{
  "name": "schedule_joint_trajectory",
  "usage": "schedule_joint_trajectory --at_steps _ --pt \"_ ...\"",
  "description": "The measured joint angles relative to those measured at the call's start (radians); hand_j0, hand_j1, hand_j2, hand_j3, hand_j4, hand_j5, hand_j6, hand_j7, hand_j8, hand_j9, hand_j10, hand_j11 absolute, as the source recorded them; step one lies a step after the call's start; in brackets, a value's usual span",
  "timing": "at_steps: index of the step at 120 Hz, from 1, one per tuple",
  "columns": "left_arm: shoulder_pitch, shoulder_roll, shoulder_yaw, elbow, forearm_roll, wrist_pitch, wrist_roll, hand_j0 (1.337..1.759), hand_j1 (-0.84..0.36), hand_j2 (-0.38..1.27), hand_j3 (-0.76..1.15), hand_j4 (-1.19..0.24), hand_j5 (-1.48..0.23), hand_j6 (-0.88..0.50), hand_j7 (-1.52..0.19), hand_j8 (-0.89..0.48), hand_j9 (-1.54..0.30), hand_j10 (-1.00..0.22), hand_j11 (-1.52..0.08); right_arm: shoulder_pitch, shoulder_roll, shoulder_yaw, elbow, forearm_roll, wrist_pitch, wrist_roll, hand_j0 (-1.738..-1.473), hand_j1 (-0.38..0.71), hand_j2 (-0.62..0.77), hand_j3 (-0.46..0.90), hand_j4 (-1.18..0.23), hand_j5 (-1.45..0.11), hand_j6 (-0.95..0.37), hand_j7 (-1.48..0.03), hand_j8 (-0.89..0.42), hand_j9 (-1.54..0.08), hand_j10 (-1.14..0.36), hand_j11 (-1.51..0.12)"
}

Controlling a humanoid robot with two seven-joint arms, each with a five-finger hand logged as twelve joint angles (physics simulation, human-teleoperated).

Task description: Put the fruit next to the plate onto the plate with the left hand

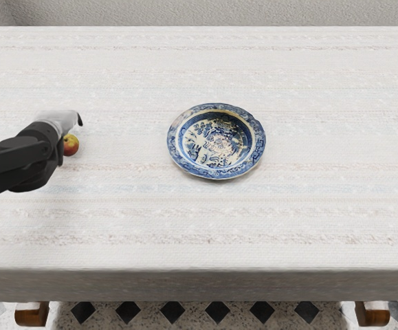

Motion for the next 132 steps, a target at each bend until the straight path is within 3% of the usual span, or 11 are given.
schedule_joint_trajectory --at_steps 29,47,68,73,85,91,105,124,132 --pt "-0.014 -0.007 -0.004 -0.003 -0.050 -0.056 0.000 1.658 -0.13 0.08 0.00 -0.41 -0.52 -0.41 -0.52 -0.41 -0.52 -0.41 -0.52 0.000 0.000 0.000 0.001 0.000 0.000 0.000 -1.658 -0.33 0.00 0.00 -0.01 -0.02 -0.01 -0.02 -0.01 -0.02 -0.01 -0.02" --pt "-0.034 -0.006 -0.006 -0.005 -0.093 -0.102 0.000 1.658 -0.26 0.10 0.00 -0.53 -0.67 -0.52 -0.67 -0.47 -0.68 -0.52 -0.68 0.000 0.000 0.000 0.001 0.000 0.000 0.000 -1.658 -0.33 0.00 0.00 -0.01 -0.02 -0.01 -0.02 -0.01 -0.02 -0.01 -0.02" --pt "-0.031 -0.004 -0.004 -0.005 -0.110 -0.120 0.000 1.653 -0.30 0.16 0.00 -0.68 -0.82 -0.46 -0.81 -0.36 -0.87 -0.62 -0.87 0.000 0.000 0.000 0.001 0.000 0.000 0.000 -1.658 -0.33 0.00 0.00 -0.01 -0.02 -0.01 -0.02 -0.01 -0.02 -0.01 -0.02" --pt "-0.031 -0.003 -0.004 -0.005 -0.116 -0.122 -0.001 1.655 -0.32 0.21 -0.04 -0.72 -0.86 -0.42 -0.85 -0.35 -0.92 -0.60 -0.93 0.000 0.000 0.000 0.001 0.000 0.000 0.000 -1.658 -0.33 0.00 0.00 -0.01 -0.02 -0.01 -0.02 -0.01 -0.02 -0.01 -0.02" --pt "-0.031 -0.003 -0.004 -0.005 -0.123 -0.125 -0.001 1.661 -0.35 0.18 0.06 -0.78 -0.94 -0.37 -0.93 -0.27 -1.01 -0.57 -1.03 0.000 0.000 0.000 0.001 0.000 0.000 0.000 -1.658 -0.33 0.00 0.00 -0.01 -0.02 -0.01 -0.02 -0.01 -0.02 -0.01 -0.02" --pt "-0.033 -0.002 -0.005 -0.005 -0.126 -0.127 0.000 1.661 -0.36 0.24 0.00 -0.81 -0.97 -0.37 -0.93 -0.26 -1.05 -0.57 -1.07 0.000 0.000 0.000 0.001 0.000 0.000 0.000 -1.658 -0.33 0.00 0.00 -0.01 -0.02 -0.01 -0.02 -0.01 -0.02 -0.01 -0.02" --pt "-0.031 -0.002 -0.007 -0.005 -0.127 -0.127 0.000 1.663 -0.37 0.25 0.00 -0.85 -1.02 -0.35 -0.94 -0.24 -1.10 -0.59 -1.13 0.000 0.000 0.000 0.001 0.000 0.000 0.000 -1.658 -0.33 0.00 0.00 -0.01 -0.02 -0.01 -0.02 -0.01 -0.02 -0.01 -0.02" --pt "-0.033 0.001 -0.012 -0.007 -0.131 -0.130 0.002 1.660 -0.34 0.32 -0.27 -0.85 -1.07 -0.41 -0.86 -0.28 -1.13 -0.63 -1.15 0.000 0.000 0.001 0.000 0.000 0.000 0.000 -1.658 -0.33 0.00 0.00 -0.01 -0.02 -0.01 -0.02 -0.01 -0.02 -0.01 -0.02" --pt "-0.036 0.004 -0.019 -0.008 -0.139 -0.131 0.001 1.656 -0.35 0.36 -0.19 -0.86 -1.10 -0.40 -0.95 -0.29 -1.15 -0.65 -1.16 0.000 0.000 0.001 0.000 0.000 0.000 0.000 -1.658 -0.33 0.00 0.00 -0.01 -0.02 -0.01 -0.02 -0.01 -0.02 -0.01 -0.02"
